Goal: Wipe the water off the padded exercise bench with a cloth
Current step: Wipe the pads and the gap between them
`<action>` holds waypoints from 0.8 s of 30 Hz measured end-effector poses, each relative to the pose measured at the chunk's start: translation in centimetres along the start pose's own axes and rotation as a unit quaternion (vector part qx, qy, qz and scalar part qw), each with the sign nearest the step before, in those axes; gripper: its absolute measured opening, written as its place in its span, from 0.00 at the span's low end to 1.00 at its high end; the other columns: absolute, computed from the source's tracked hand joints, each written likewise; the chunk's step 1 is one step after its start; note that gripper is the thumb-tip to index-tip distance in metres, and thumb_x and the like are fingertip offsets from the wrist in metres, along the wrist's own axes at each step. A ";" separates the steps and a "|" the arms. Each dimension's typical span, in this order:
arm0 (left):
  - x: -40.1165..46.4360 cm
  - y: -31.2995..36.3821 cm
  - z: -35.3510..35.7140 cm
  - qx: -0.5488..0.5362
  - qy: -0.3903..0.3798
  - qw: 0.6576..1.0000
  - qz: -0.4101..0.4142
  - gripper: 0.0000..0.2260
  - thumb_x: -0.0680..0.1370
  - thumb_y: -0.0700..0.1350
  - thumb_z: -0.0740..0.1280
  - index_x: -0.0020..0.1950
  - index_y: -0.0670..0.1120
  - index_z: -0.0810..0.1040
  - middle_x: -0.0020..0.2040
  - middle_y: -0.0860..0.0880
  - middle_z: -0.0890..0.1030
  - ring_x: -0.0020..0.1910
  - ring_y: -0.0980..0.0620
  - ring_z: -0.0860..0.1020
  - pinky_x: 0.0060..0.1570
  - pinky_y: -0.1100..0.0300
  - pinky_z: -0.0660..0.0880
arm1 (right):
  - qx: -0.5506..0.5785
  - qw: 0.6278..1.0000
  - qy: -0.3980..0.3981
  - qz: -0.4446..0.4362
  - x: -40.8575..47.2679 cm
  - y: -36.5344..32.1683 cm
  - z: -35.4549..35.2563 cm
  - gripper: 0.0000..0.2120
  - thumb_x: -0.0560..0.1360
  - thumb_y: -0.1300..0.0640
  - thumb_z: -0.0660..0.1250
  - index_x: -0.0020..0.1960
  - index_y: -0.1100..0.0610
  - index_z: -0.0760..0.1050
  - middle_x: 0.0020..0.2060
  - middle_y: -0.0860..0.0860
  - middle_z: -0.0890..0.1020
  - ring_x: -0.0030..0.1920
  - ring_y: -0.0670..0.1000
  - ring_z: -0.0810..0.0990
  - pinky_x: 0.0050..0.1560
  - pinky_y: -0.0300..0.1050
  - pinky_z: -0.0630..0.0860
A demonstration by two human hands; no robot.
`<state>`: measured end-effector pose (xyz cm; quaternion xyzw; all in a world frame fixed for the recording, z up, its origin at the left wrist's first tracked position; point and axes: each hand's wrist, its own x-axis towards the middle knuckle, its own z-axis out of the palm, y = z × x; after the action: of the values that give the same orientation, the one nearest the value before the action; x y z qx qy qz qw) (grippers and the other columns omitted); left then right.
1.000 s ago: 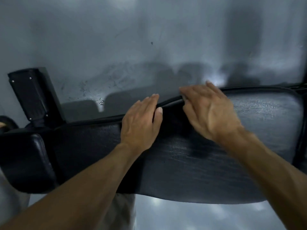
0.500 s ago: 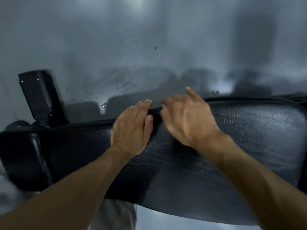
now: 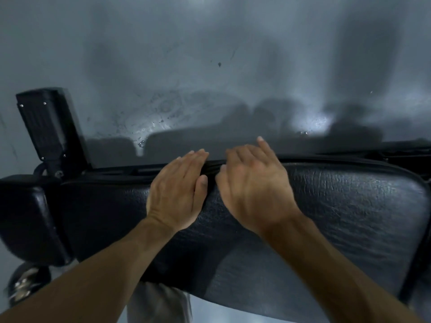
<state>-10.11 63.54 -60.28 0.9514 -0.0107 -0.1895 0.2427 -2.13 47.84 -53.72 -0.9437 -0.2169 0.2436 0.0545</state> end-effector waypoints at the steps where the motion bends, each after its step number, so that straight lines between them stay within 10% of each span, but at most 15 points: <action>1: 0.1 0.0 0.0 -0.001 -0.001 1.000 0.000 0.23 0.84 0.48 0.50 0.74 0.41 0.73 0.71 0.45 0.78 0.70 0.46 0.76 0.72 0.50 0.69 | 0.008 1.000 -0.002 0.007 0.0 0.8 -0.1 0.19 0.78 0.53 0.55 0.47 0.59 0.83 0.42 0.56 0.84 0.46 0.60 0.84 0.71 0.61 0.71; 10: 0.3 -0.1 0.0 -0.018 -0.014 1.000 -0.002 0.24 0.83 0.48 0.51 0.73 0.41 0.74 0.71 0.46 0.78 0.71 0.46 0.76 0.73 0.50 0.68 | -0.080 0.976 -0.113 0.169 -2.8 10.3 -4.6 0.21 0.83 0.50 0.45 0.46 0.54 0.75 0.45 0.54 0.82 0.48 0.61 0.80 0.78 0.61 0.55; 17: 0.3 -0.1 0.0 -0.023 -0.001 1.000 0.009 0.23 0.84 0.49 0.50 0.72 0.40 0.75 0.69 0.44 0.79 0.69 0.45 0.77 0.69 0.46 0.72 | 0.005 0.998 -0.021 0.063 0.3 0.9 0.0 0.20 0.80 0.49 0.53 0.47 0.58 0.81 0.42 0.55 0.84 0.49 0.58 0.82 0.77 0.60 0.62; 24: 0.2 0.0 -0.1 -0.026 -0.004 1.000 0.003 0.23 0.83 0.48 0.51 0.72 0.41 0.74 0.68 0.44 0.80 0.68 0.45 0.77 0.70 0.52 0.68 | -0.039 0.986 -0.027 0.158 -4.3 12.7 -5.0 0.19 0.83 0.48 0.52 0.49 0.54 0.79 0.46 0.54 0.85 0.51 0.60 0.82 0.80 0.59 0.53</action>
<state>-9.86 63.60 -60.24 0.9438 -0.0096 -0.1925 0.2683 1.73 34.56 -50.08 -0.9606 -0.0758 0.2659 -0.0277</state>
